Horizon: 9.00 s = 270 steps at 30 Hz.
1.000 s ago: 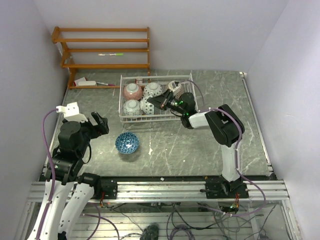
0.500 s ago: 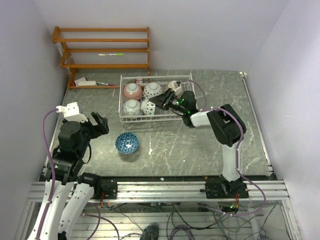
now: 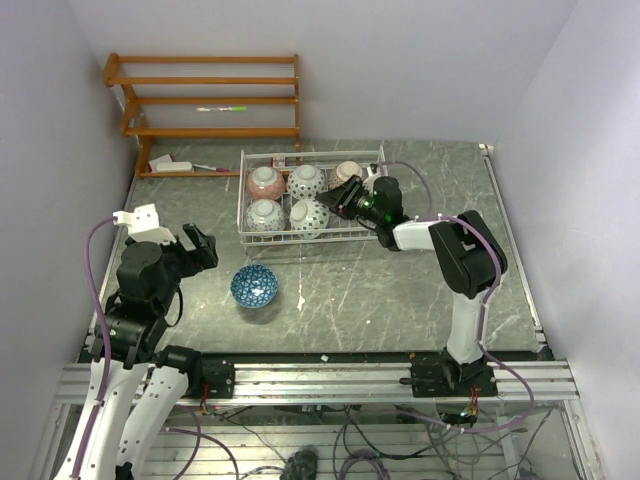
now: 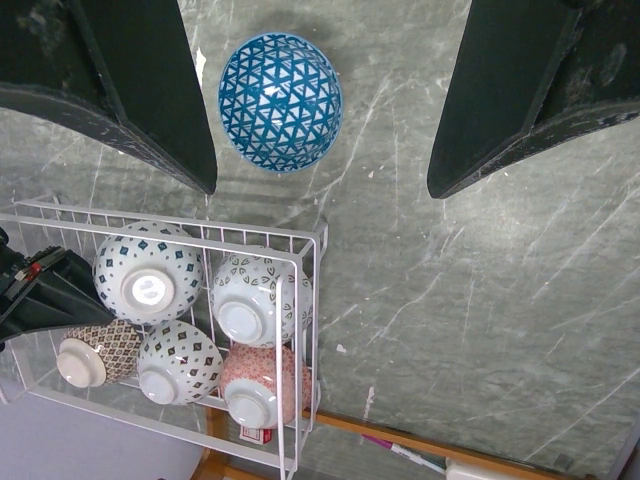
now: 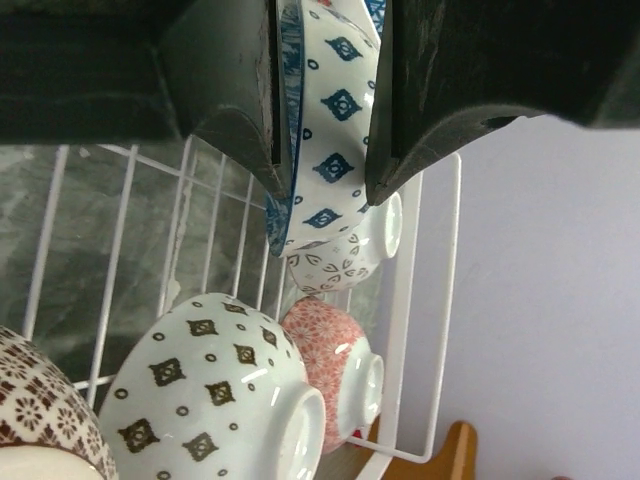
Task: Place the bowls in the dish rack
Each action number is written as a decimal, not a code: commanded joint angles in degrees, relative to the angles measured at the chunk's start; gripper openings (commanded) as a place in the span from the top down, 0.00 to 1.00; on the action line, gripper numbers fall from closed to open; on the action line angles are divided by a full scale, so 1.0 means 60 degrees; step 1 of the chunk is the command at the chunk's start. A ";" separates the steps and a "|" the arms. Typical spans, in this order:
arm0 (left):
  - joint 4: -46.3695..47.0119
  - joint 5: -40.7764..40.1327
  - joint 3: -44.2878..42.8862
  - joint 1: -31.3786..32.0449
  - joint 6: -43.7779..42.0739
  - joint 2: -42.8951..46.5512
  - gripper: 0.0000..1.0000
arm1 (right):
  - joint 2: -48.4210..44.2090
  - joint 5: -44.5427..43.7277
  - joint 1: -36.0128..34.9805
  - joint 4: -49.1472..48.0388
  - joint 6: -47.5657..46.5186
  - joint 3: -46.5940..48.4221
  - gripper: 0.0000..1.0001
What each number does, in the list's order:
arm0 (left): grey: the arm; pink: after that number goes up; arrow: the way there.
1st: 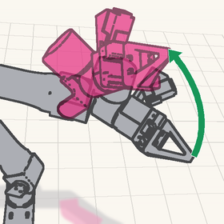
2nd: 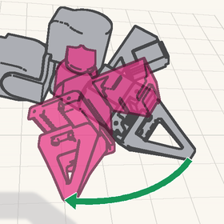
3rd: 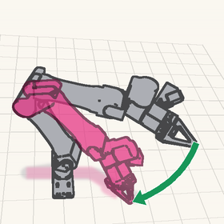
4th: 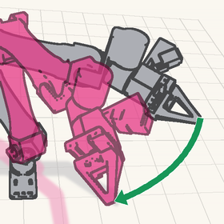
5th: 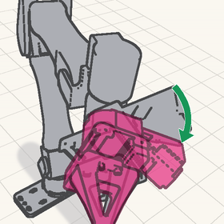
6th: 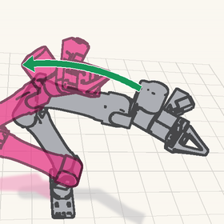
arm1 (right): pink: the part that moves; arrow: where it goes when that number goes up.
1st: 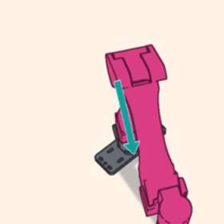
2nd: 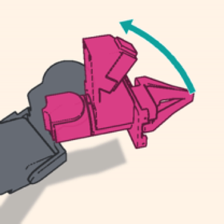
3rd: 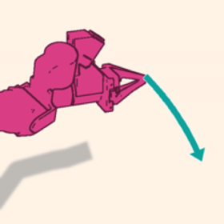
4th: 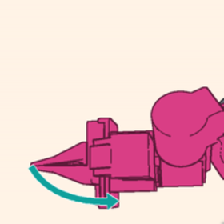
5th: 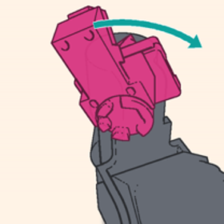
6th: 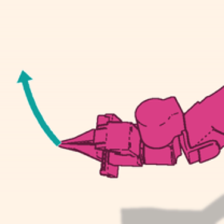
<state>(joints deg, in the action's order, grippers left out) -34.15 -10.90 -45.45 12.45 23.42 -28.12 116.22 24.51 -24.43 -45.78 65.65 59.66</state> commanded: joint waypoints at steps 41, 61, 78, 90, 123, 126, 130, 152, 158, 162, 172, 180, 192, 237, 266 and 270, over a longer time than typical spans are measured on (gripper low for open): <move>0.0054 -0.0389 0.0033 -0.0126 0.0159 0.0331 0.02 | -0.4430 -0.4621 -0.5209 0.7255 -0.8110 0.0680 0.22; -0.0122 -0.0921 -0.0027 -0.0126 0.0308 0.0681 0.02 | -0.1522 -0.3934 -0.7817 0.7735 -0.9713 0.2260 0.41; -0.0167 -0.1125 -0.0040 -0.0126 0.0373 0.0904 0.02 | -0.0201 -0.4451 -0.7819 0.7848 -0.9982 0.2860 0.63; -0.0175 -0.1172 -0.0023 -0.0126 0.0387 0.0921 0.02 | -0.0201 -0.5113 -0.7771 0.8049 -0.9632 0.2887 0.96; -0.0138 -0.1070 -0.0012 -0.0126 0.0366 0.0920 0.02 | -0.4917 0.1091 -0.0053 0.1756 -0.2731 -0.0843 1.00; -0.0138 -0.1058 0.0010 -0.0126 0.0374 0.0933 0.02 | -0.4070 0.1613 0.0457 0.0379 -0.1662 -0.0996 1.00; -0.0138 -0.1079 -0.0009 -0.0126 0.0361 0.0951 0.02 | -0.2958 0.2076 0.0765 -0.1297 -0.0301 -0.1111 1.00; -0.0136 -0.1086 0.0002 -0.0126 0.0364 0.0919 0.03 | -0.0776 0.1410 0.1511 -0.1525 0.0528 -0.0978 1.00; -0.0138 -0.1099 -0.0005 -0.0126 0.0371 0.0915 0.03 | -0.0757 0.1228 0.1734 0.0017 0.0011 -0.0825 1.00; -0.0124 -0.1084 -0.0002 -0.0128 0.0348 0.0908 0.02 | -0.0542 0.1416 0.1875 0.0552 -0.0067 -0.0794 1.00; -0.0131 -0.1084 -0.0013 -0.0126 0.0335 0.0837 0.02 | -0.0974 0.0862 0.2050 0.1977 -0.0807 -0.0934 0.79; -0.0138 -0.1127 -0.0013 -0.0126 0.0356 0.0878 0.02 | -0.1865 0.0019 0.2060 0.3117 -0.1341 -0.1189 0.80; -0.0124 -0.1074 0.0009 -0.0126 0.0352 0.0918 0.02 | -0.2701 -0.0063 0.1981 0.2793 -0.0960 -0.2295 0.82; -0.0093 -0.0968 0.0002 -0.0126 0.0345 0.0939 0.02 | -0.5701 -0.0985 0.1275 0.5326 -0.3399 -0.1910 0.44; -0.0109 -0.1011 -0.0002 -0.0126 0.0352 0.0984 0.02 | -0.3790 -0.8535 -0.1423 1.2443 -0.6276 0.2680 0.34; -0.0095 -0.1011 0.0010 -0.0127 0.0345 0.1004 0.02 | -0.3666 -0.8909 -0.1510 1.2414 -0.6325 0.2729 0.32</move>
<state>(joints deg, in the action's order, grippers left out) -35.64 -17.34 -45.43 12.43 25.52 -22.72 94.04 -23.35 -32.77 27.44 28.42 73.87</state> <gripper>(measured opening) 0.976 0.683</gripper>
